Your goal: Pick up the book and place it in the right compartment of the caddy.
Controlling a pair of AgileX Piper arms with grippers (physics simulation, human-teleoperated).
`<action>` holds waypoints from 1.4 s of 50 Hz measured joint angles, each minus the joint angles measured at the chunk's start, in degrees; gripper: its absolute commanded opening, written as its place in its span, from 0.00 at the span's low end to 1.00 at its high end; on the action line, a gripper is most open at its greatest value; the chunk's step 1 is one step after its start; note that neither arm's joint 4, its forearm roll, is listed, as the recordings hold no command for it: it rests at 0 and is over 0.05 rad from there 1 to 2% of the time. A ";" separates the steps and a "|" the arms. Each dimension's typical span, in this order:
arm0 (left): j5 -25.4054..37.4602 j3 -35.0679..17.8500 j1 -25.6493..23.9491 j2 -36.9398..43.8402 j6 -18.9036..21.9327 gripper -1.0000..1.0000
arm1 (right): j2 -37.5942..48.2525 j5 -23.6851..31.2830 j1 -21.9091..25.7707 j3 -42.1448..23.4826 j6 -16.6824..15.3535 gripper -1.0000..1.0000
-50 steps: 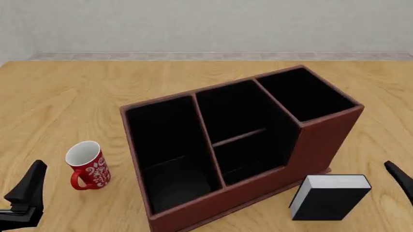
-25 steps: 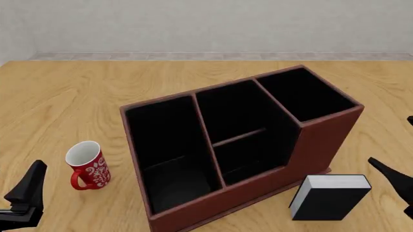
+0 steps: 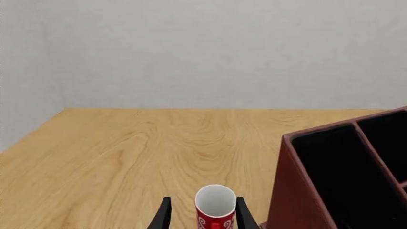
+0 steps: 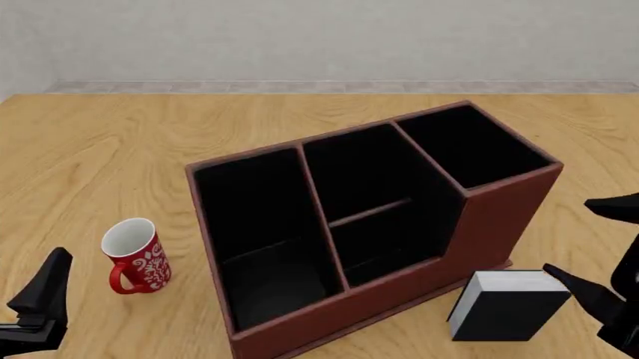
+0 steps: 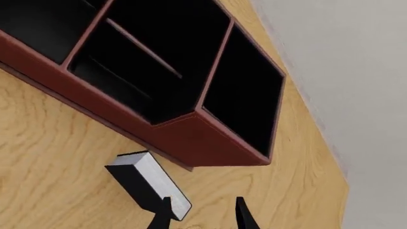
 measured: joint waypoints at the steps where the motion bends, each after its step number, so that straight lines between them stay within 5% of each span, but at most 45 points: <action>1: -0.03 0.02 0.04 0.02 0.00 1.00 | 0.07 0.16 0.19 0.15 0.10 1.00; 42: 0.04 0.06 0.45 -0.03 -0.08 1.00 | 1.97 1.19 2.89 5.93 1.41 1.00; 70: 0.35 -0.08 0.47 -0.21 -0.06 1.00 | 8.81 7.81 3.37 -0.16 -1.42 1.00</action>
